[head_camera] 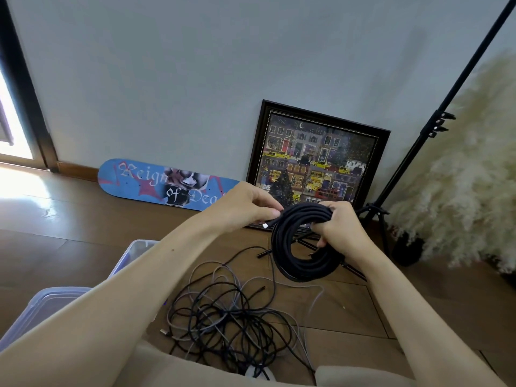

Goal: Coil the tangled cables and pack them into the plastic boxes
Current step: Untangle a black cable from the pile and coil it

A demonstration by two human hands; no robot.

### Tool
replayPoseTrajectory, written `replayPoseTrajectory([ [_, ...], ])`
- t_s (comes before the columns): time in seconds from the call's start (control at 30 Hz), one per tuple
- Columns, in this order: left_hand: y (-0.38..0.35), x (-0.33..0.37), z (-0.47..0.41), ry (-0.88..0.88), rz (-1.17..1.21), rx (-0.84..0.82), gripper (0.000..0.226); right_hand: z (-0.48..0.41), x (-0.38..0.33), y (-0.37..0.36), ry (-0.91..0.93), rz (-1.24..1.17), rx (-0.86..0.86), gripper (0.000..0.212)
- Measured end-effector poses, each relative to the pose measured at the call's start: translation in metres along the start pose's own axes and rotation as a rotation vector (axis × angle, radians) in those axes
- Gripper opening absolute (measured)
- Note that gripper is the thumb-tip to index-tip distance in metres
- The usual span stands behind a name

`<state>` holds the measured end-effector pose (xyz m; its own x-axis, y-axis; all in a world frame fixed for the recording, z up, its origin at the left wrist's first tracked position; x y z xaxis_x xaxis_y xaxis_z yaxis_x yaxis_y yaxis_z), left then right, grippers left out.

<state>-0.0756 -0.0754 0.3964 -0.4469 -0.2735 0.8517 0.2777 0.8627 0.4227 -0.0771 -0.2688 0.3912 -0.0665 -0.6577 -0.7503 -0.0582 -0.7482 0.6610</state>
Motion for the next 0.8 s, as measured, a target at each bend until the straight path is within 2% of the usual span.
replayPoseTrajectory([
  [0.1, -0.004, -0.001, -0.002, -0.019, -0.01, -0.013, 0.014, -0.001, 0.003, -0.002, 0.007, -0.045, -0.012, 0.023],
  [0.23, -0.006, -0.005, -0.005, -0.026, -0.012, 0.064, 0.013, -0.003, 0.01, -0.002, -0.028, -0.201, -0.055, 0.025],
  [0.6, -0.016, 0.001, -0.001, -0.021, 0.248, 0.066, 0.009, 0.001, 0.014, -0.005, 0.045, -0.568, -0.246, 0.023],
  [0.7, -0.017, -0.001, 0.001, 0.022, 0.41, 0.081, 0.013, 0.0, 0.014, -0.004, 0.031, -0.652, -0.252, 0.028],
  [0.8, -0.016, 0.002, 0.002, 0.037, 0.408, 0.076, 0.014, -0.002, 0.015, -0.006, 0.011, -0.683, -0.243, 0.031],
])
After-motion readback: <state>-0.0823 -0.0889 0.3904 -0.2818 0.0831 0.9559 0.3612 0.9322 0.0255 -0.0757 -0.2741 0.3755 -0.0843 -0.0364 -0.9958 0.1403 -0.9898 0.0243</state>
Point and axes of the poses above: each hand's wrist, its own z-axis away from the middle knuckle, its own y-axis out of the back of the hand, x = y × z, the point moved 4 cm from there along -z, towards the middle knuckle, and after that the axes turned 9 degrees about -y, right-handed, at the moved point
